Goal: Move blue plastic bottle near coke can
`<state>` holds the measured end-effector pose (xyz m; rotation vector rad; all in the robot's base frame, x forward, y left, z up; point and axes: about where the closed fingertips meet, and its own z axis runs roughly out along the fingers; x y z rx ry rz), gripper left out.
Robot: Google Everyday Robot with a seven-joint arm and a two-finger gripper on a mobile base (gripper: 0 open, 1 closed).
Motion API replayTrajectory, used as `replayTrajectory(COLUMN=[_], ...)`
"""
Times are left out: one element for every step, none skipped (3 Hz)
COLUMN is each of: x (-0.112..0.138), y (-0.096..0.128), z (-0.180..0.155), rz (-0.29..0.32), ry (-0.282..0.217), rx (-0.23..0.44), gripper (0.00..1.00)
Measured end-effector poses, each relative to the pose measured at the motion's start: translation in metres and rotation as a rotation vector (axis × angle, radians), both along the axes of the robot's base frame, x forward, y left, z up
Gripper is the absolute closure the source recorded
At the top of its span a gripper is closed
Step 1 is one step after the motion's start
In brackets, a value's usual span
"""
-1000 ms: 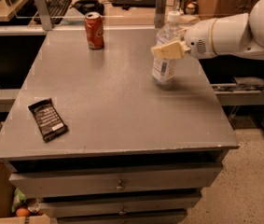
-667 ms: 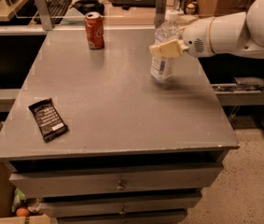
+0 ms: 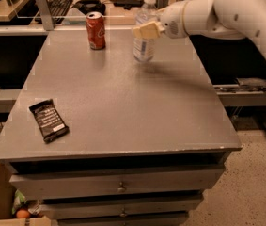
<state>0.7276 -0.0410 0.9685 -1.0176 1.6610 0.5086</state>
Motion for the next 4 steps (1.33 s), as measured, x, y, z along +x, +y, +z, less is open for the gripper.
replayTrajectory(x=[0.044, 0.066, 0.083, 0.093], y=[0.048, 0.072, 0.092, 0.107], z=[0.009, 0.008, -0.004, -0.016], rz=[0.027, 0.034, 0.040, 0.046], ry=[-0.036, -0.038, -0.024, -0.007], rx=[-0.019, -0.028, -0.024, -0.047], gripper=[1.00, 1.00, 1.00, 0.82])
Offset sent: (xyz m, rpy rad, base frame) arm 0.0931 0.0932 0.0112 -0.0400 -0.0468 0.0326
